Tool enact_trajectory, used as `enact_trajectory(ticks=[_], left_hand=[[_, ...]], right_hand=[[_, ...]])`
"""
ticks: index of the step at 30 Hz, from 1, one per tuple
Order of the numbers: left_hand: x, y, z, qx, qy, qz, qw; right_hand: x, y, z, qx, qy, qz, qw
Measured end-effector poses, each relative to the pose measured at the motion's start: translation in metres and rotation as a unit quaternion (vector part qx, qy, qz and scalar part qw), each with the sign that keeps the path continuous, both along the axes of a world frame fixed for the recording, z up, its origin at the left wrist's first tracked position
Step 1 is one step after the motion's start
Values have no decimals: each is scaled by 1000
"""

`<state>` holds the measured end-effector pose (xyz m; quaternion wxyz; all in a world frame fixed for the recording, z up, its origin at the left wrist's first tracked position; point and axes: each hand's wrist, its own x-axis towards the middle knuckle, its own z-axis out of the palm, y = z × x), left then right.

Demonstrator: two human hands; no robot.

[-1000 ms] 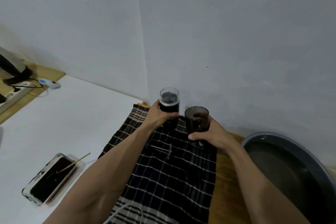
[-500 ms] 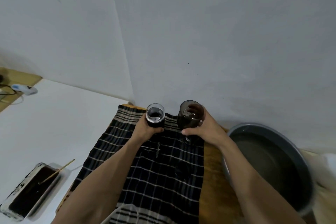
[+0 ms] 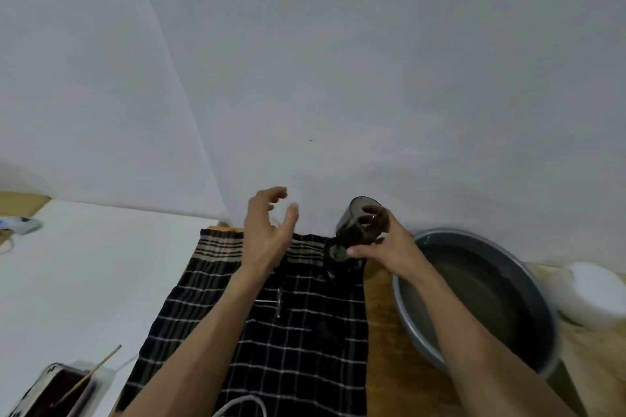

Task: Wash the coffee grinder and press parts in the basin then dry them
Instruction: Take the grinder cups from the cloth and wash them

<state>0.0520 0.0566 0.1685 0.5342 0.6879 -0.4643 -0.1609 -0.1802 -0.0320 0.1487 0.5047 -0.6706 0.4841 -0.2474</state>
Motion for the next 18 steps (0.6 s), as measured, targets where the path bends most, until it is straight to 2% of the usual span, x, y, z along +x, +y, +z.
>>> enact_trajectory(ticks=[2, 5, 8, 10, 12, 16, 18], left_hand=[[-33, -21, 6, 106, 64, -99, 987], [-85, -38, -2, 238, 152, -236, 930], [-128, -49, -24, 242, 281, -279, 886], [-150, -55, -38, 235, 326, -279, 872], [-177, -63, -50, 241, 332, -276, 869], [-215, -75, -70, 274, 295, -232, 886], [-228, -79, -79, 299, 262, -227, 889]], right_hand=[[-13, 2, -3, -8, 10, -17, 1000], [-44, 3, -7, -13, 18, -63, 998], [-77, 6, -10, -14, 24, -97, 995], [-98, 11, -15, -8, 28, -115, 993], [-125, 15, -28, 2, 36, -138, 990], [-169, 14, -56, -10, 87, -128, 988], [-186, 13, -64, 44, 113, -186, 975]])
